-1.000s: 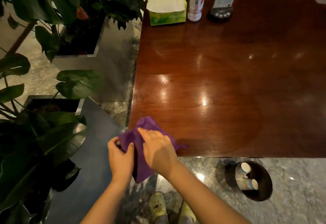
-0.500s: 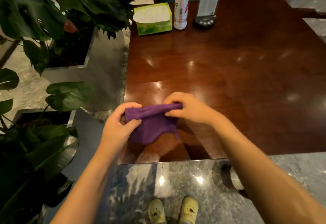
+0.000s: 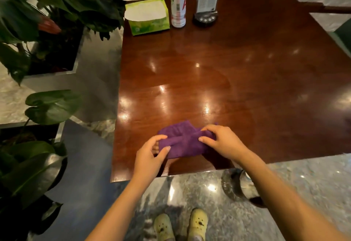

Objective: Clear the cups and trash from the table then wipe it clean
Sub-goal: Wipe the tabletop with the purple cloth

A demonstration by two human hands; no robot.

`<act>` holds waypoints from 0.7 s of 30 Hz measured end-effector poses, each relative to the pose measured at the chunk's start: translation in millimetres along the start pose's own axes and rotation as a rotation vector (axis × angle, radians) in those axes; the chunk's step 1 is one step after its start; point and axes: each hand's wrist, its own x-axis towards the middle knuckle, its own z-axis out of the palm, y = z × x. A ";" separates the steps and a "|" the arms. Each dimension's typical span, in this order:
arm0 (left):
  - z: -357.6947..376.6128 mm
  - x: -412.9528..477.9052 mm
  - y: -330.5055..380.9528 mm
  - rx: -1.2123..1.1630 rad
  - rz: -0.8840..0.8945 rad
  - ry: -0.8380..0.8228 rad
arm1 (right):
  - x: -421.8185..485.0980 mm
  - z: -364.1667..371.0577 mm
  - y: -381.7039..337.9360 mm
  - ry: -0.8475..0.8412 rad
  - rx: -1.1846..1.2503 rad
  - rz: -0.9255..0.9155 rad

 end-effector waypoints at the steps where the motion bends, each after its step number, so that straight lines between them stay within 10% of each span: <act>1: 1.1 6.1 0.2 0.050 0.020 0.048 | 5.6 5.4 -3.2 0.095 -0.090 -0.024; 4: 1.7 23.2 -2.0 0.251 0.078 0.172 | 23.2 22.0 -18.3 0.197 -0.351 -0.315; 7: -5.7 27.2 -12.5 0.346 0.141 0.241 | 35.8 44.4 -23.5 -0.081 -0.511 -0.599; 13: -37.7 37.8 -47.9 0.798 0.035 0.218 | 41.3 55.2 -11.4 -0.179 -0.590 -0.718; 21: -51.7 -11.7 -82.6 0.766 -0.124 0.206 | 135.2 58.8 -51.6 -0.023 -0.698 -0.637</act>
